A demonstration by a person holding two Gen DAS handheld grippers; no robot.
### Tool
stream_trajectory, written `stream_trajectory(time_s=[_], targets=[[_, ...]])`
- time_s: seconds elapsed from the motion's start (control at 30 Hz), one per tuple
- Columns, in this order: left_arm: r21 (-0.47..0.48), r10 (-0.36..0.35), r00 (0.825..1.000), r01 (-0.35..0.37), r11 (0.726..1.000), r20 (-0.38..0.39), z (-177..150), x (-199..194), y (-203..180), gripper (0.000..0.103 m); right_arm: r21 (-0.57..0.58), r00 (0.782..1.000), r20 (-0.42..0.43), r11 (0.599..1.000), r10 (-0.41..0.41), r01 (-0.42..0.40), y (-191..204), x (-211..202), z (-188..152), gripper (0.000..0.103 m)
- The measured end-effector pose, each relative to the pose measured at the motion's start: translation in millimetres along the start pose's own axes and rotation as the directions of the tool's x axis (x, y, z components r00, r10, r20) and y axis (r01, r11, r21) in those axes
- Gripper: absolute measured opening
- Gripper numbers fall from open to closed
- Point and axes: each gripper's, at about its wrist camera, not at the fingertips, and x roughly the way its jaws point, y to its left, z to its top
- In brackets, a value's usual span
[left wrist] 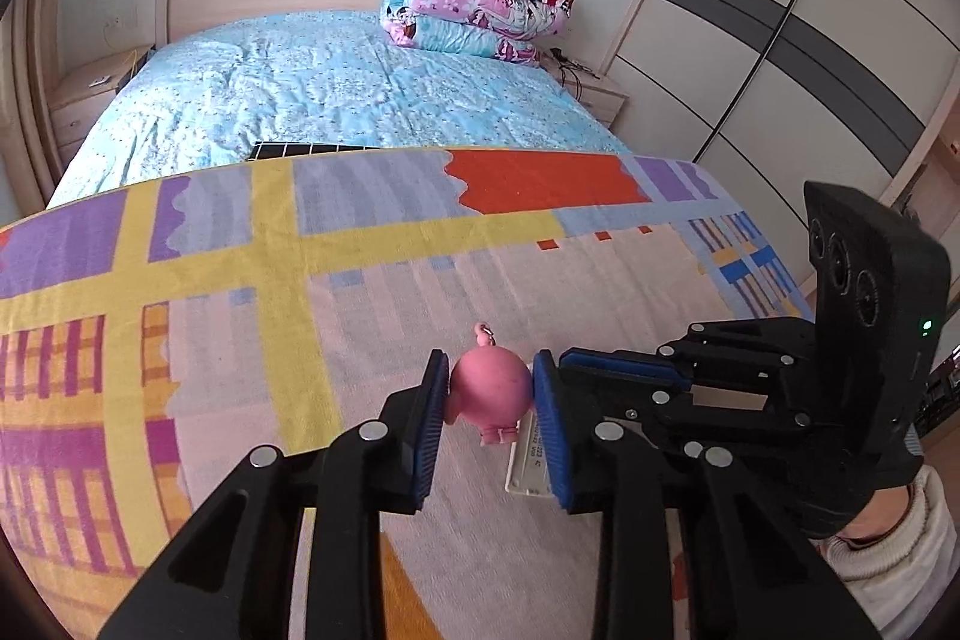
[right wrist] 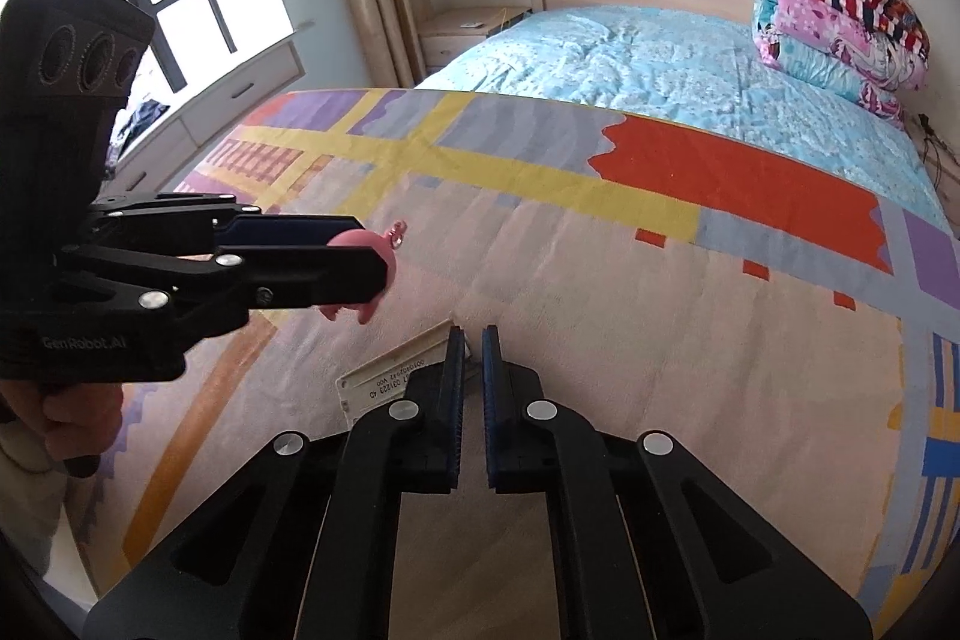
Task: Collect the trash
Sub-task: 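Grasp the pink toy pig with the left gripper while the right gripper grasps the white card, then carry the pink pig and white card over the black bin with both grippers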
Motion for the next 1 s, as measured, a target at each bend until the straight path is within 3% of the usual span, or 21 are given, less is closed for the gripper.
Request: stream_trajectory(time_s=[0.37,0.67,1.0], targets=[[0.014,0.026,0.998,-0.027,1.0,0.05,-23.1,-64.4,-24.6,0.028,-0.018,0.997,0.063,0.999,-0.036,0.037,27.7,-55.8,-13.6,0.005],[0.032,0.035,0.995,-0.038,0.999,0.09,-61.3,-114.6,-55.3,0.028,-0.075,0.994,0.093,0.995,-0.063,0.07,63.0,-110.2,-36.5,0.005],[0.084,0.03,0.996,-0.037,0.996,0.079,-104.8,-140.8,-92.6,0.028,-0.13,0.987,0.129,0.986,-0.091,0.108,103.7,-159.1,-78.5,0.005]])
